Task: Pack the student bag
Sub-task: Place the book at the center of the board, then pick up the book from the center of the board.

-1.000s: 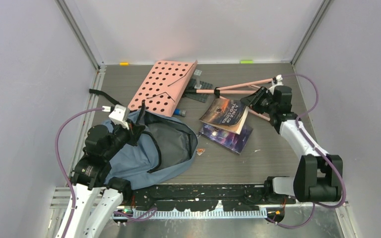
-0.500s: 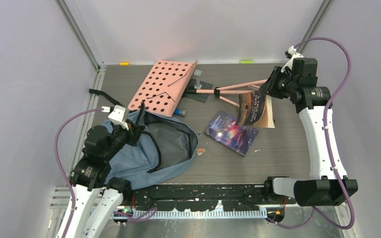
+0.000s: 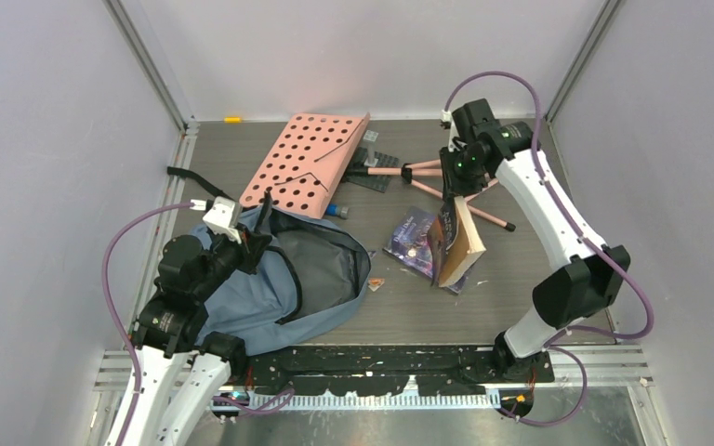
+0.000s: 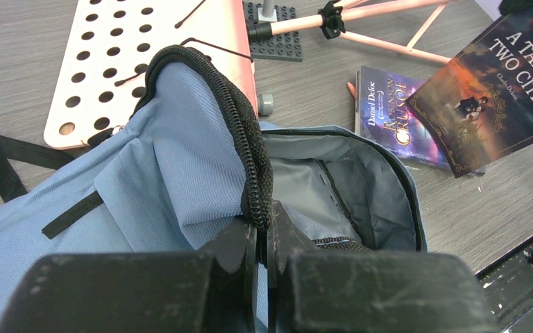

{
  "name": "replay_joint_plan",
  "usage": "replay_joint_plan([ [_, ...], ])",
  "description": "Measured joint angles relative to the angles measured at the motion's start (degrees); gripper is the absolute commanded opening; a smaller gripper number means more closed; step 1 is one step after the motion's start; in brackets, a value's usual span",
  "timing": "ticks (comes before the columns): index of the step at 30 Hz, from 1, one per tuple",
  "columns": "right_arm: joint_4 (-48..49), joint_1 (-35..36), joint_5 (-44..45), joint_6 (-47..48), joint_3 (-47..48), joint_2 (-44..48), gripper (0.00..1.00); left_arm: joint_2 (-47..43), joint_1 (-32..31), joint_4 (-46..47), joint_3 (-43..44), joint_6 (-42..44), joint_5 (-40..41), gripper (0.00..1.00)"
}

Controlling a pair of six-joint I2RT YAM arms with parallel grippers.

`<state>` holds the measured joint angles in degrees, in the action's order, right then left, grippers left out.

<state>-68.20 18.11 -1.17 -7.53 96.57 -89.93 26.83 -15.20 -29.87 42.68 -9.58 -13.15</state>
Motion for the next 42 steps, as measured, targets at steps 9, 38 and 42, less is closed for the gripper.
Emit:
replay_joint_plan([
  [9,2.45,2.49,3.13,0.17,1.07,-3.45,0.6,0.0,0.0,0.0,0.0,0.0,0.0,0.0],
  [38,2.78,11.08,7.74,-12.02,-17.64,13.27,0.27,-0.09,-0.04,0.0,0.0,0.0,0.0,0.0],
  [42,1.95,11.08,8.35,-12.48,-17.44,13.29,0.01,-0.11,-0.04,0.0,0.0,0.0,0.0,0.0],
])
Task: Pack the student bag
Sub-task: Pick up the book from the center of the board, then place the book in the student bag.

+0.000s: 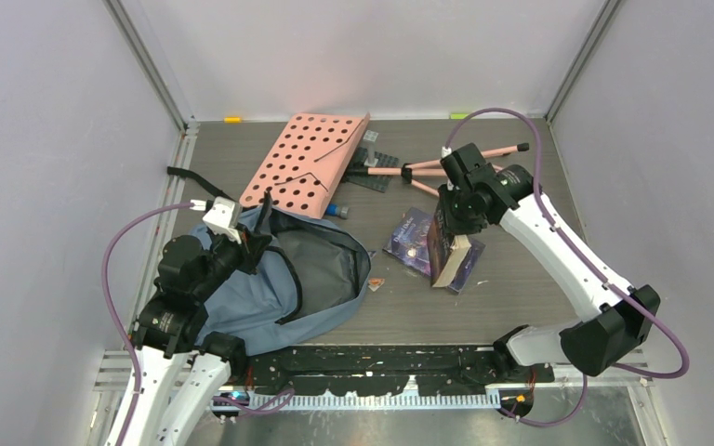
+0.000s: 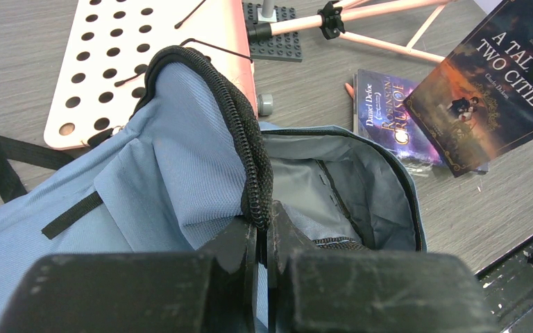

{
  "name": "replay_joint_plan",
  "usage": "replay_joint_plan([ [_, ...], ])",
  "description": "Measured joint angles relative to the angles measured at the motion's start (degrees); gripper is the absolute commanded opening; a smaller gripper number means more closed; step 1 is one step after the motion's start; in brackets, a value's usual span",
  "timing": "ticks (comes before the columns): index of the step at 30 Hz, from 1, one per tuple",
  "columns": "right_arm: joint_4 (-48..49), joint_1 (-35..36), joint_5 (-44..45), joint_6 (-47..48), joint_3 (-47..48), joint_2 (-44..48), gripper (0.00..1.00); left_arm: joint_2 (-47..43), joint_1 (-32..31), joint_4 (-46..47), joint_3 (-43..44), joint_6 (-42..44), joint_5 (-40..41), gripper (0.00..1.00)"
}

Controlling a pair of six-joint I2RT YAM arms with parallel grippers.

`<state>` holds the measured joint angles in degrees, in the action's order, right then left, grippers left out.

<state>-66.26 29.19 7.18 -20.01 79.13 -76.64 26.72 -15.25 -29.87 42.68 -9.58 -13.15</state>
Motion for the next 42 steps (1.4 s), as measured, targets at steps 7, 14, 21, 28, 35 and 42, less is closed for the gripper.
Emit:
replay_joint_plan([
  [7,-5.62,0.11,0.68,-0.13,10.45,0.26,0.01,-0.22,0.0,0.0,0.0,-0.02,0.02,0.0],
  [14,6.6,0.09,-6.1,-5.75,7.23,11.26,0.01,-0.31,0.0,0.0,0.0,-0.04,-0.09,0.0],
  [21,27.39,3.3,-19.26,-14.88,-8.48,16.87,0.01,-0.35,0.0,0.0,0.0,-0.04,-0.2,0.0],
  [28,39.65,10.91,-21.77,-18.45,-15.21,10.36,0.01,-0.79,0.0,0.0,-0.02,-0.02,-0.26,0.0],
  [35,48.83,17.64,-22.23,-20.17,-16.17,3.72,0.01,-3.67,0.0,0.04,-0.28,1.25,-0.35,0.0],
  [42,60.5,22.53,-22.1,-23.39,-17.59,-0.92,0.01,-5.64,0.0,0.04,-0.61,1.33,1.38,0.0],
])
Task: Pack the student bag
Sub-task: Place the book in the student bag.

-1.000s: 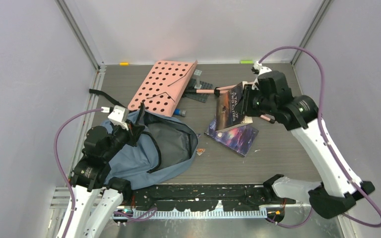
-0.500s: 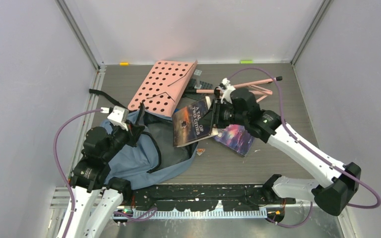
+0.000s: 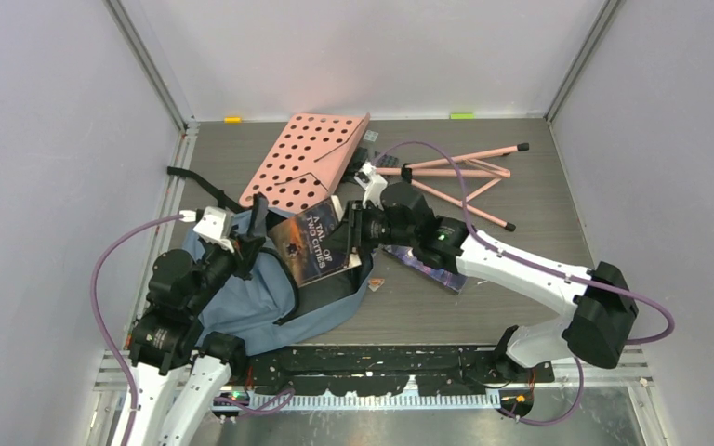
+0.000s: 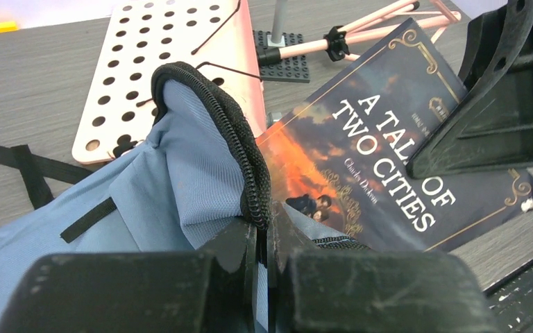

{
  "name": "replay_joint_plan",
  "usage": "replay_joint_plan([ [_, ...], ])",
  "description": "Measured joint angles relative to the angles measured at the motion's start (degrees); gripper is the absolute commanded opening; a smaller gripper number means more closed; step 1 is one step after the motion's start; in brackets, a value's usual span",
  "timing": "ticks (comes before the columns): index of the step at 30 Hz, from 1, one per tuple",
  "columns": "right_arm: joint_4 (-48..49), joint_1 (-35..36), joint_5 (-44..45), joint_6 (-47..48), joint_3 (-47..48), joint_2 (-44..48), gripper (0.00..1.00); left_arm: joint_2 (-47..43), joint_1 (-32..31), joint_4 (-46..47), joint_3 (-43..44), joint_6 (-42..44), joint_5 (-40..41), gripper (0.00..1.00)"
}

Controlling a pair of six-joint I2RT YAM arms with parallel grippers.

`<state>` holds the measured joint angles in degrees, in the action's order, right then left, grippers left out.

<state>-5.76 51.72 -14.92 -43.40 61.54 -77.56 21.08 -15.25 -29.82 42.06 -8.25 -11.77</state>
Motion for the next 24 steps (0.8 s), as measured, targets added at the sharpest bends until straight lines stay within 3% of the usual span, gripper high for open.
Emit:
replay_joint_plan([
  [16,23.28,5.2,2.54,-2.82,-0.24,-20.83,0.01,0.26,-0.02,0.87,-0.02,0.17,1.33,0.0],
  [24,24.98,5.35,7.54,-2.47,0.59,-27.71,0.05,0.04,-0.02,0.92,-0.28,0.17,1.03,0.0],
])
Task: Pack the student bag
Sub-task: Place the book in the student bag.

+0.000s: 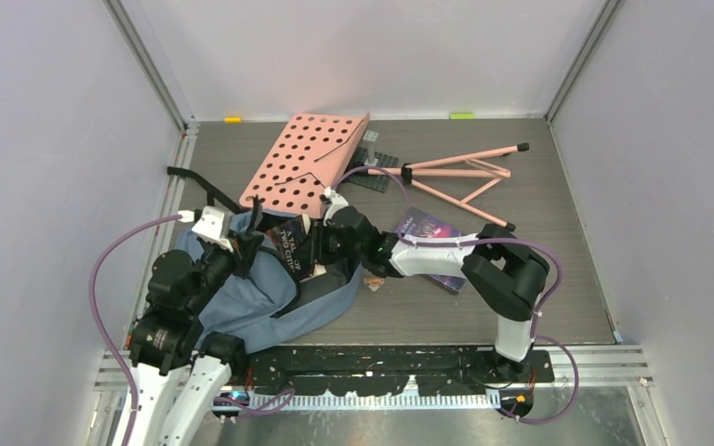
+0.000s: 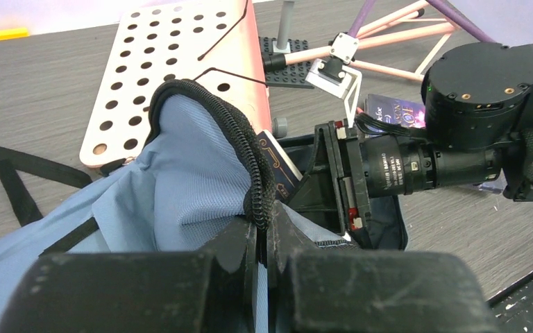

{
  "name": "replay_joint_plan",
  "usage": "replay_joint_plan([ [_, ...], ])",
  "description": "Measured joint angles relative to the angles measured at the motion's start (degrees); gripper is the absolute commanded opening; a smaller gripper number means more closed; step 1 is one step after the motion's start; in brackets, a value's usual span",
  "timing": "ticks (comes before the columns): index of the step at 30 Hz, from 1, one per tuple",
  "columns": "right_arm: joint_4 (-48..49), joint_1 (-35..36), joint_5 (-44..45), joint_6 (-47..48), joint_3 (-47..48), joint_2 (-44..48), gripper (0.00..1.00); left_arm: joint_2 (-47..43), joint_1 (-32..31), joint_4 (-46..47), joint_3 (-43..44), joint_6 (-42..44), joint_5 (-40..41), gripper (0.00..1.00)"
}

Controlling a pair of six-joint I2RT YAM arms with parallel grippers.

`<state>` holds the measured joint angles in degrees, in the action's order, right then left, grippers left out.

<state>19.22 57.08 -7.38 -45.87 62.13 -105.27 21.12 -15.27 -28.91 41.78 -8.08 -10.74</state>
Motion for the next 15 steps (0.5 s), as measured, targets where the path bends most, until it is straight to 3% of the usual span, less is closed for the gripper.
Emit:
replay_joint_plan([
  [3,-0.04,0.09,0.87,-0.02,1.11,-1.62,0.17,0.0,0.0,0.0,-0.02,0.0,0.02,0.0],
  [7,-0.9,0.2,1.95,-0.15,2.27,-2.89,0.01,0.0,0.02,0.0,-0.04,0.0,0.0,0.0],
  [15,4.11,0.15,-0.2,-3.93,-0.7,-2.01,0.01,0.0,0.02,0.0,-0.04,-0.02,-0.09,0.0],
])
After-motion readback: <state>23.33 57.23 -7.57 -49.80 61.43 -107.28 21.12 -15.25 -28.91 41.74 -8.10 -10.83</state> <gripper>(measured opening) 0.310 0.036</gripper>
